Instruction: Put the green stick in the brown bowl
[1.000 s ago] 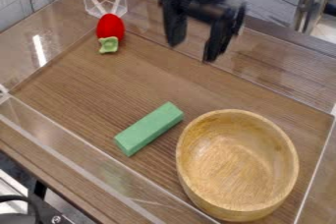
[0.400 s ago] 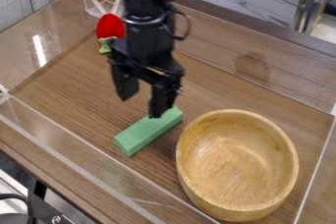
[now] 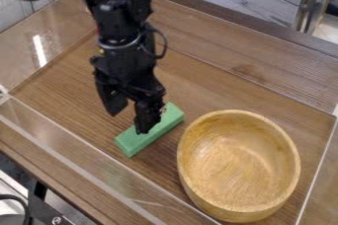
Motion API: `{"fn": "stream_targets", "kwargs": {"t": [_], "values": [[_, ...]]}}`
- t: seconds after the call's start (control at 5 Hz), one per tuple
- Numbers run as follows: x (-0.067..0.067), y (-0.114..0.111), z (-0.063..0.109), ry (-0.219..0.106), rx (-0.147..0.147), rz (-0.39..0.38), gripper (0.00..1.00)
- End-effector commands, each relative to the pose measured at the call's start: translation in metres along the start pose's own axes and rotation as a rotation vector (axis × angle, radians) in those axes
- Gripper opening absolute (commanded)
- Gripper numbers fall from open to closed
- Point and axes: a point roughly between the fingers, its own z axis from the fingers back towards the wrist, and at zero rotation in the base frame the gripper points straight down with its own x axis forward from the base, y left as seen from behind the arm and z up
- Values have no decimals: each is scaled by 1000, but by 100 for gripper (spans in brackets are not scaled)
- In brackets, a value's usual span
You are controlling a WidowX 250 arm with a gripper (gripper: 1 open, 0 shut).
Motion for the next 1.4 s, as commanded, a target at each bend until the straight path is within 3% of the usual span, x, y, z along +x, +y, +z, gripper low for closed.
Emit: {"fn": "stream_targets", "kwargs": {"t": [0.0, 0.4, 0.8, 1.2], "values": [[1, 8, -5, -76, 15, 53, 100], [22, 6, -17, -105, 2, -36, 100], [41, 24, -38, -132, -12, -39, 100], [52, 26, -41, -131, -33, -32, 100]]}}
